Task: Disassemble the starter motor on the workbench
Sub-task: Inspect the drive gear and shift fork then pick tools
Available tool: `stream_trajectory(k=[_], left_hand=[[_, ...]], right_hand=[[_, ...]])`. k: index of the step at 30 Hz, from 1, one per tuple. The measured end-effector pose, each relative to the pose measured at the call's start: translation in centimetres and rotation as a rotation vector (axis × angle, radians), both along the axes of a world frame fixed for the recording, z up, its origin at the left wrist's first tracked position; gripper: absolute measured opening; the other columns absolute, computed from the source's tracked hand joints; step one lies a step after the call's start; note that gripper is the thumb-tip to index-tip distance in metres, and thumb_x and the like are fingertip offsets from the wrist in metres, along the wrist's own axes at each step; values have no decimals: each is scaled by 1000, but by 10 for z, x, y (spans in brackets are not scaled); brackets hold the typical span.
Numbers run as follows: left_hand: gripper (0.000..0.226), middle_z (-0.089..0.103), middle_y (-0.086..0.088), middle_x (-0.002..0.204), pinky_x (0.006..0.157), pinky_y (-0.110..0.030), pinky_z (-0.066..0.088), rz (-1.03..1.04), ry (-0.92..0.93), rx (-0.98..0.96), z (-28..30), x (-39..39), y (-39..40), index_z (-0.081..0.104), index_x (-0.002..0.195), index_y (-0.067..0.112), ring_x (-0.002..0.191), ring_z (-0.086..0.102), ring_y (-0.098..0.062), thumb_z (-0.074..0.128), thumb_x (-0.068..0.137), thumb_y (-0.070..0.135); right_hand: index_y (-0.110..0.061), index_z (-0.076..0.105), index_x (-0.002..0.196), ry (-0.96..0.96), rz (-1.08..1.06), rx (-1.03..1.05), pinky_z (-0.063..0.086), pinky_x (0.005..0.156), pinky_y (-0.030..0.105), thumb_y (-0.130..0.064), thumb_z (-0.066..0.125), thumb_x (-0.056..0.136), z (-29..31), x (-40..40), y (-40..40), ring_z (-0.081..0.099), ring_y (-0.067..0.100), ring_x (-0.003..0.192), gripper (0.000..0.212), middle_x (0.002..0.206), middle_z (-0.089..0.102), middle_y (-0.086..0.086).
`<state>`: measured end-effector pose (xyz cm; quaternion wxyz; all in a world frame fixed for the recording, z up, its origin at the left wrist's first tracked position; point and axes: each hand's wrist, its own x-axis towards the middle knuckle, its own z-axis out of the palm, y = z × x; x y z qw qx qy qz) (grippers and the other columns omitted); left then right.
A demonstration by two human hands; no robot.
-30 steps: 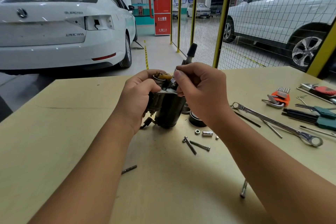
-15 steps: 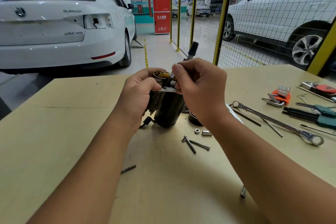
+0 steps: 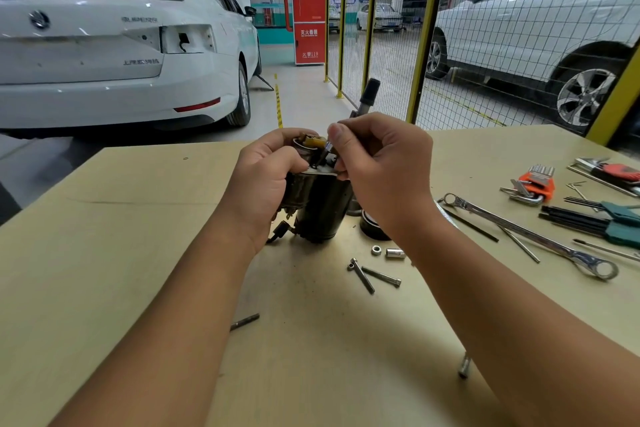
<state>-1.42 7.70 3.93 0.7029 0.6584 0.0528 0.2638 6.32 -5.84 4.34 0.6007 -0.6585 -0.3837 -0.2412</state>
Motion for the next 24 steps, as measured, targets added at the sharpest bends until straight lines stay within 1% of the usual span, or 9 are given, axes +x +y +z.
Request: stream_trajectory(k=[4, 6, 8, 10, 12, 15, 17, 21, 24], left_hand=[[38, 76, -2, 89, 57, -30, 58, 2, 0, -4, 1, -1, 0, 80, 92, 27, 77, 71, -16, 53, 71, 10], [38, 76, -2, 89, 57, -29, 57, 6, 5, -1, 1, -1, 0, 80, 93, 26, 76, 70, -16, 53, 71, 10], [38, 76, -2, 88, 56, -29, 57, 9, 10, 2, 1, -1, -1, 80, 92, 27, 75, 70, -17, 53, 70, 10], [38, 76, -2, 88, 57, -30, 58, 15, 16, 6, 1, -1, -1, 80, 89, 28, 76, 70, -16, 53, 70, 10], [39, 76, -1, 88, 59, -31, 59, 23, 24, 9, 1, -1, -1, 81, 88, 30, 78, 69, -17, 53, 69, 10], [39, 77, 0, 90, 60, -33, 60, 32, 35, 22, 1, -2, -1, 81, 90, 30, 82, 69, -18, 53, 70, 11], [39, 77, 1, 92, 61, -34, 59, 35, 39, 23, 1, -2, -1, 81, 90, 30, 84, 69, -18, 53, 70, 12], [39, 77, 1, 91, 60, -33, 60, 35, 40, 17, 1, -2, -2, 81, 89, 31, 82, 69, -15, 53, 69, 12], [39, 77, 0, 91, 61, -33, 59, 36, 39, 15, 2, -1, -2, 81, 90, 29, 82, 69, -17, 53, 69, 12]], right_hand=[[-10, 75, 94, 17, 45, -112, 61, 62, 38, -11, 74, 91, 9, 4, -7, 70, 9, 63, 3, 75, 72, -2], [-9, 74, 100, 19, 63, -206, 62, 66, 41, -10, 72, 92, 19, 6, -9, 72, 13, 66, 9, 80, 73, 1], [-8, 76, 104, -12, 63, -328, 62, 70, 41, -10, 71, 92, 31, 8, -12, 73, 14, 69, 13, 83, 75, 1], [-9, 78, 100, -54, 46, -463, 62, 71, 38, -15, 72, 92, 44, 11, -15, 71, 9, 67, 11, 78, 73, -3], [-10, 78, 92, -74, 35, -578, 62, 66, 37, -21, 73, 93, 56, 13, -18, 68, 9, 60, 12, 69, 69, -7], [-8, 77, 94, -112, 37, -700, 62, 64, 39, -25, 71, 95, 67, 15, -20, 69, 13, 58, 19, 68, 68, -2], [-7, 76, 96, -133, 52, -738, 62, 65, 40, -24, 70, 95, 71, 15, -21, 68, 12, 57, 18, 68, 68, -3], [-8, 76, 98, -177, 52, -766, 60, 68, 38, -24, 68, 97, 72, 17, -21, 60, 2, 60, 19, 68, 60, -13], [-6, 75, 98, -204, 37, -782, 59, 66, 38, -28, 65, 98, 72, 18, -20, 62, 5, 61, 24, 69, 63, -7]])
